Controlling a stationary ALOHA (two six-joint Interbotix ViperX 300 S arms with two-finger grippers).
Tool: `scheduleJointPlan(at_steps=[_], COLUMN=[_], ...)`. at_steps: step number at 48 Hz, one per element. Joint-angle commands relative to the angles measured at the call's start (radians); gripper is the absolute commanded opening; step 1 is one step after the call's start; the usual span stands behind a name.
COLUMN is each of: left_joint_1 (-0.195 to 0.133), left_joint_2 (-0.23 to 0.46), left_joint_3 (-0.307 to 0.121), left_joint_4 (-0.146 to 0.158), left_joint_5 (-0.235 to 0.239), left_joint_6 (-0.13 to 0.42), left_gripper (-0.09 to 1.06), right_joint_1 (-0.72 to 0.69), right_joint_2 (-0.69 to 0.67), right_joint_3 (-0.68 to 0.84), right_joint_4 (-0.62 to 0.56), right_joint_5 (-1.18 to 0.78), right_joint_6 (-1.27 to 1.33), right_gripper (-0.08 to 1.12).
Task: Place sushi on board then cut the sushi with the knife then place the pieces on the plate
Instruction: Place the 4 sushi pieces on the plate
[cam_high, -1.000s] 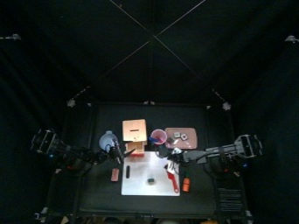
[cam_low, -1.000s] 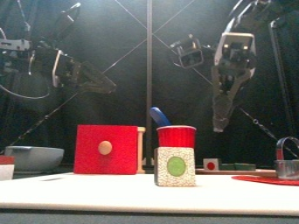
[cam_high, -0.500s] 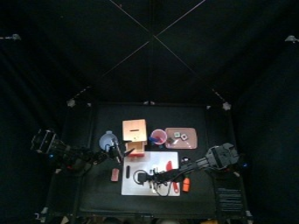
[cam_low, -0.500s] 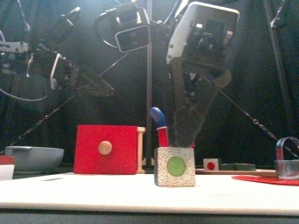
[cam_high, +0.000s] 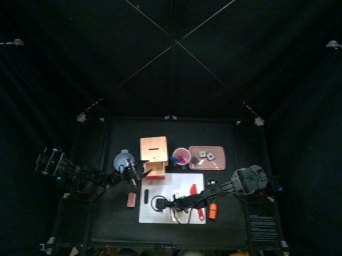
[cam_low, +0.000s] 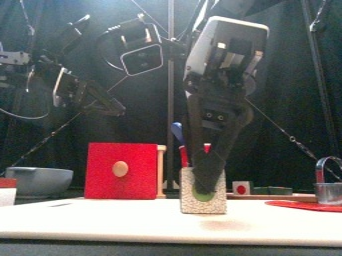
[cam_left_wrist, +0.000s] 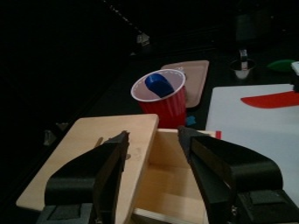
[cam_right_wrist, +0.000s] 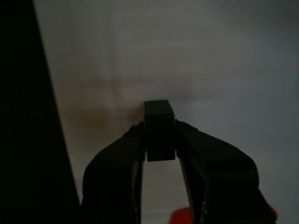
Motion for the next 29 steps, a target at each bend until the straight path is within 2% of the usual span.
scheduleJointPlan(at_steps=[1, 10, 18, 24, 29], left_joint_1=[-0.003, -0.003, -0.005, -0.003, -0.003], left_joint_2=[-0.005, -0.003, -0.003, -0.002, -0.002], left_joint_3=[-0.006, -0.005, -0.021, -0.026, -0.025], left_joint_4=[-0.014, -0.021, -0.012, 0.009, 0.012], left_joint_5=[-0.006, -0.006, -0.006, -0.006, -0.003], left_joint_6=[-0.002, 0.0, 0.002, 0.003, 0.003], left_gripper=[0.86, 0.86, 0.86, 0.86, 0.86], right_joint_1=[-0.124, -0.368, -0.56, -0.63, -0.672], right_joint_2=[-0.186, -0.426, -0.577, -0.615, -0.626], right_joint_3=[0.117, 0.383, 0.612, 0.695, 0.735], right_joint_4=[-0.011, -0.066, -0.067, -0.054, -0.031], right_joint_5=[0.006, -0.051, -0.17, -0.176, -0.17], right_joint_6=[0.034, 0.138, 0.232, 0.262, 0.264], right_gripper=[0.54, 0.54, 0.54, 0.54, 0.55])
